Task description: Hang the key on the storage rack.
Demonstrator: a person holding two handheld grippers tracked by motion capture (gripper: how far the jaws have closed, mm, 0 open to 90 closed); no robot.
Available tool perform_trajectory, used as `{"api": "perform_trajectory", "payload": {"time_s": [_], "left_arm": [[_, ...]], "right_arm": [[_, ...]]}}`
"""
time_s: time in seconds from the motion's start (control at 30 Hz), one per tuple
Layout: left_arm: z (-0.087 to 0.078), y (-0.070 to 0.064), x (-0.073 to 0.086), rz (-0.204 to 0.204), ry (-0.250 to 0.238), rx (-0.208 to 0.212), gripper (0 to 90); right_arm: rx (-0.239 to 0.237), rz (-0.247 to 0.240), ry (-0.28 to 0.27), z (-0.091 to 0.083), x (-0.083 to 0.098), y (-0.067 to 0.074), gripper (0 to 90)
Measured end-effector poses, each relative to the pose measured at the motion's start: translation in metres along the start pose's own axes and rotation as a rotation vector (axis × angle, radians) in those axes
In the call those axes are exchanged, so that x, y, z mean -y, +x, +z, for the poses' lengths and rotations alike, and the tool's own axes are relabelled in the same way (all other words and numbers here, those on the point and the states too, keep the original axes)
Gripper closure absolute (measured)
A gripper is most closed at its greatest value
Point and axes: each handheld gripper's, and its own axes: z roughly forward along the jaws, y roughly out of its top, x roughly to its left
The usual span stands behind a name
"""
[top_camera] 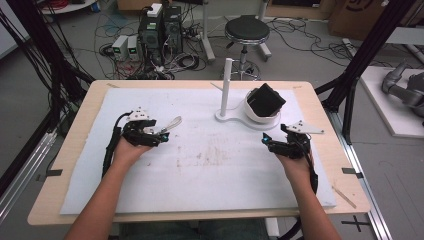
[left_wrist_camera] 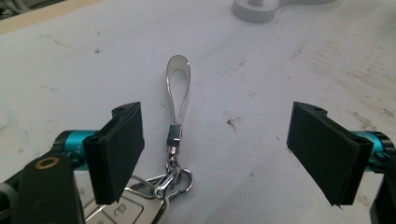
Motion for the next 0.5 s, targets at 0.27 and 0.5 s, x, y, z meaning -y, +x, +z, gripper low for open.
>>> {"api": "perform_trajectory", "payload": {"time_s": [0.27, 0.5], "left_arm": [[0.022, 0.008, -0.005, 0.018, 0.069, -0.034, 19.2], [0.034, 0.011, 0.001, 0.026, 0.134, -0.063, 20.6]], "right_arm": [[-0.006, -0.003, 0.013, 0.003, 0.0, 0.002, 21.2], [-0.011, -0.004, 0.02, 0.004, 0.002, 0.001, 21.2]]}}
